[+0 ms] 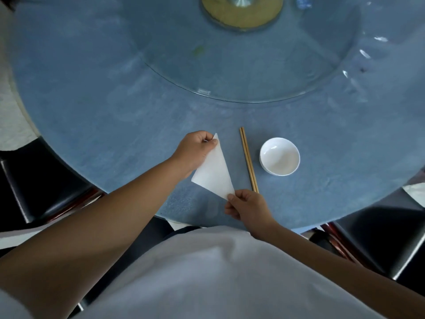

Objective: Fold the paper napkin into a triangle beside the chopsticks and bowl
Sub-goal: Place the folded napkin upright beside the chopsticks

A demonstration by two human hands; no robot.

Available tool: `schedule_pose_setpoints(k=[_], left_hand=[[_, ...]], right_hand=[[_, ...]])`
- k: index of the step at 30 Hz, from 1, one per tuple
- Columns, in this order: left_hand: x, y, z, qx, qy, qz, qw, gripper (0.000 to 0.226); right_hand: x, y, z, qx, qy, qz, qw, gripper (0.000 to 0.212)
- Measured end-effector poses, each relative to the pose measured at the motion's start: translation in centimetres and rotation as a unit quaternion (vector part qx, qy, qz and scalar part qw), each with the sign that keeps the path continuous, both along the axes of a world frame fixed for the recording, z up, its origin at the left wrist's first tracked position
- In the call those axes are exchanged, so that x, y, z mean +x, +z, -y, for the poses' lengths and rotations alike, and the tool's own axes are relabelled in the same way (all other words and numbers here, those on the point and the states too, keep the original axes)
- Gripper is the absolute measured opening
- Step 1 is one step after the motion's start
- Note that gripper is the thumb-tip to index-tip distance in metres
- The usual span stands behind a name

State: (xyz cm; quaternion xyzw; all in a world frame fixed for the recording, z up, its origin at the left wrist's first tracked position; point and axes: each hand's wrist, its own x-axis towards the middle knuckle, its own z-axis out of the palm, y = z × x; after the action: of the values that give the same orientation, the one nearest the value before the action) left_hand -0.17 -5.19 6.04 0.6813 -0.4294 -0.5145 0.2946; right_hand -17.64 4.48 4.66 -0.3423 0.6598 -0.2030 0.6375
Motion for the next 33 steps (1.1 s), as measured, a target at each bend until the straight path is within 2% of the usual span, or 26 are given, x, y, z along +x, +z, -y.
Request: schedule_pose_setpoints(k=[4,14,21,24,33], left_hand=[[-1.1,-1.9,0.8,0.006,-0.036,0.015,0.999,0.017],[-3.2,-6.2,2.6,0.068,-0.081,0.038,0.994,0.021],[-3.9,-7.1,3.7,0.017,-0.148,0.166,0.975,0.021],[-4.2,-7.5,4.1,-0.005,-0.158,0.193,0.968,0.020],[-4.7,-9.2,5.0,-0.010,-0.191,0.231,0.954,0.020]], right_hand=[[-0.8,-0.6,-0.2,0.028,-0.029,0.006,0.999,0.023],[-2.4,-3.0,-0.3,0.088,-0.050,-0.060,0.993,0.026],[-2.0,-4.3,0.5,0.095,-0.018,-0.150,0.984,0.033],[-2.1,-4.6,0.8,0.085,-0.035,-0.170,0.981,0.032],[-2.2,-5.1,1.0,0.111,-0.074,-0.144,0.980,0.027]])
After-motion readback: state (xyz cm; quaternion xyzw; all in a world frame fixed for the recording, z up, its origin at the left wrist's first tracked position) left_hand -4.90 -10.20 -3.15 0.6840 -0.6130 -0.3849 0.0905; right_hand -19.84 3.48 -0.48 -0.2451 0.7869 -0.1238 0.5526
